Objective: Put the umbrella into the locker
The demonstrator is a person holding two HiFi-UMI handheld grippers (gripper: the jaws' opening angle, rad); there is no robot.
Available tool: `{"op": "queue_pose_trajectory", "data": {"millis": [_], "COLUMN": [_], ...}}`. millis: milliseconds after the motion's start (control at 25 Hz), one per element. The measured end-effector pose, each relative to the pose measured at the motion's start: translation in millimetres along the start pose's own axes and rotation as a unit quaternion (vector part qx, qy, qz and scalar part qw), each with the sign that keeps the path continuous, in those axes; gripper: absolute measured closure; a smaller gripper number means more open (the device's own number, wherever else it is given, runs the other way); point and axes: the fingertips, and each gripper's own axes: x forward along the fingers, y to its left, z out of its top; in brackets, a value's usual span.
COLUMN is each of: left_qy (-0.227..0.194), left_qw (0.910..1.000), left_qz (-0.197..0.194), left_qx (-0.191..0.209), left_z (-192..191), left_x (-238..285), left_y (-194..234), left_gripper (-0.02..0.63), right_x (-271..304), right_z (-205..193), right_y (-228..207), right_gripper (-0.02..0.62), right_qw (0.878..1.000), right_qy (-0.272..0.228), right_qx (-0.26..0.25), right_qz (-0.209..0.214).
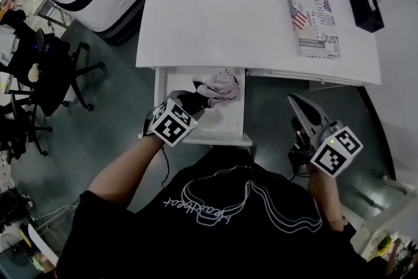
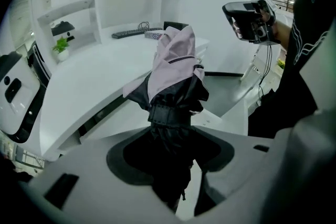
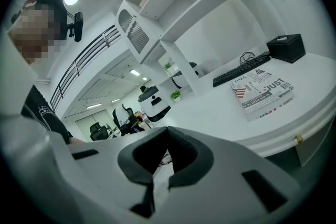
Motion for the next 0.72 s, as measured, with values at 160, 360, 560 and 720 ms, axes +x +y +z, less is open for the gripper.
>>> {"op": "queue_pose_trajectory", "data": {"millis": [160,360,560,720], "left_qy": [0.022,0.032,0.054,0.066], "left_qw": [0.9996,0.9989,0.9977,0.9968], "left_qz": [-0.015,-0.026,-0.03,-0.026], "left_qx": [-0.007,-0.022,-0.03,-0.037], "left_z": [-15,-28,-39,-44], "left_x": [29,60,90,113], "left_y": [6,16,23,30], "left_gripper": [0.397,0.397,0.397,0.397], "right_x": [-2,-2,2,2], "right_z": [-9,-21,-29,-33], "right_y": [-5,-17,-24,-31], "right_gripper": [0.592,0.592,0.592,0.592], "right_qw": [1.0,0.999,0.998,0.997], "right_qy": [0.001,0.007,0.013,0.02], "right_qx": [0.008,0.025,0.03,0.034], "right_qz": [-0.016,-0.042,-0.053,-0.063]}}
